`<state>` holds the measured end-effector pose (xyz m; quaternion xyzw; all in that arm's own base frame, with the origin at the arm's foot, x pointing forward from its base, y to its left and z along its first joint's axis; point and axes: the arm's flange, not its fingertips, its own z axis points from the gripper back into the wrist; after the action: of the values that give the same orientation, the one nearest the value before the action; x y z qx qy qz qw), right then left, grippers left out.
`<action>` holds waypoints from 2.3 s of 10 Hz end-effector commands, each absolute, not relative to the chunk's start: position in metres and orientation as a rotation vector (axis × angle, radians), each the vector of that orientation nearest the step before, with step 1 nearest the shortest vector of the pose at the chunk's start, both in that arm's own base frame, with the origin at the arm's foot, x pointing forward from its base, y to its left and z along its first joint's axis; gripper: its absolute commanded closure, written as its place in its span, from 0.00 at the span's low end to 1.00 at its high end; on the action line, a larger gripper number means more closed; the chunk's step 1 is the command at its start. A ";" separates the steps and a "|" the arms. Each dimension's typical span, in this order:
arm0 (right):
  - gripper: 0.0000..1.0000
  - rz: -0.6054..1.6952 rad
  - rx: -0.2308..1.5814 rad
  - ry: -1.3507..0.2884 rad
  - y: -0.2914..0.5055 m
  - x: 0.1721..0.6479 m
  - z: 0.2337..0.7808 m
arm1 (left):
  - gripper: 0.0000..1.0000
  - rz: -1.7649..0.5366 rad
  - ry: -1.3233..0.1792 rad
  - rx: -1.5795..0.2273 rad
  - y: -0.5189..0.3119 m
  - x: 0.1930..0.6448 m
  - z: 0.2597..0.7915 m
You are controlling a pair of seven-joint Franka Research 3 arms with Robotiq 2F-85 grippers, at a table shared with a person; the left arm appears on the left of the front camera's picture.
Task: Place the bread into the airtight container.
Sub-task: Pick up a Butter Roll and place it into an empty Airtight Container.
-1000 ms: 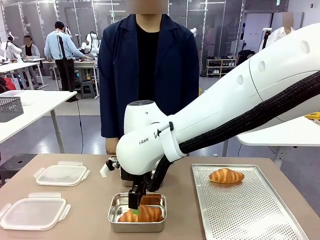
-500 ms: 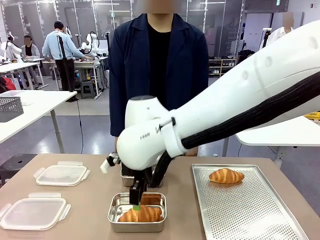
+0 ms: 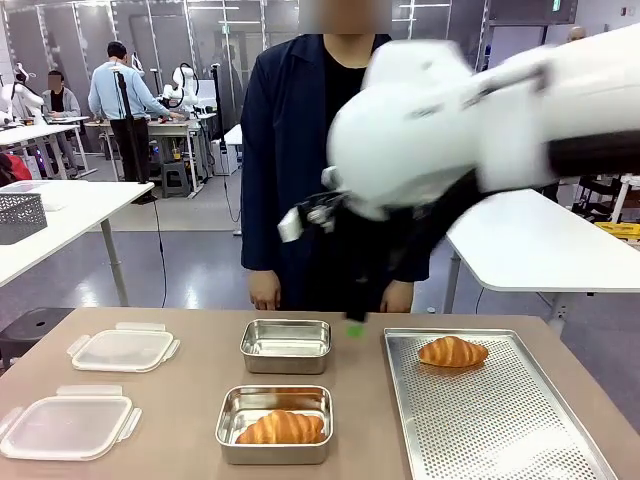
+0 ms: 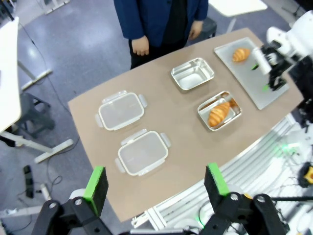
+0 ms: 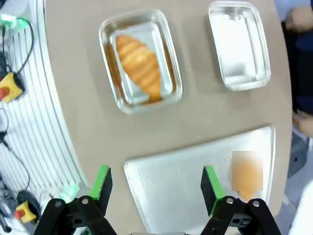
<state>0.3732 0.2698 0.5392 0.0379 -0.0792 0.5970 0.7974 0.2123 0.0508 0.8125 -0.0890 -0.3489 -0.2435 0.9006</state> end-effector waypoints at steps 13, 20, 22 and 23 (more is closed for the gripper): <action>0.09 1.294 0.156 -0.289 0.011 0.334 0.532 | 0.00 -0.513 -0.720 -0.177 0.050 0.212 0.813; 0.09 1.383 0.129 -0.243 0.035 0.469 0.478 | 0.00 -0.513 -0.720 -0.177 0.050 0.212 0.813; 0.09 1.370 0.217 -0.289 0.026 0.483 0.468 | 0.00 -0.513 -0.720 -0.177 0.050 0.212 0.813; 0.09 1.308 0.262 -0.358 -0.012 0.475 0.477 | 0.00 -0.513 -0.720 -0.177 0.050 0.212 0.813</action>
<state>0.4883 0.0239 0.4543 0.0857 -0.1302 0.6157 0.7724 0.2124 0.0507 0.8124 -0.0888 -0.3488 -0.2435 0.9007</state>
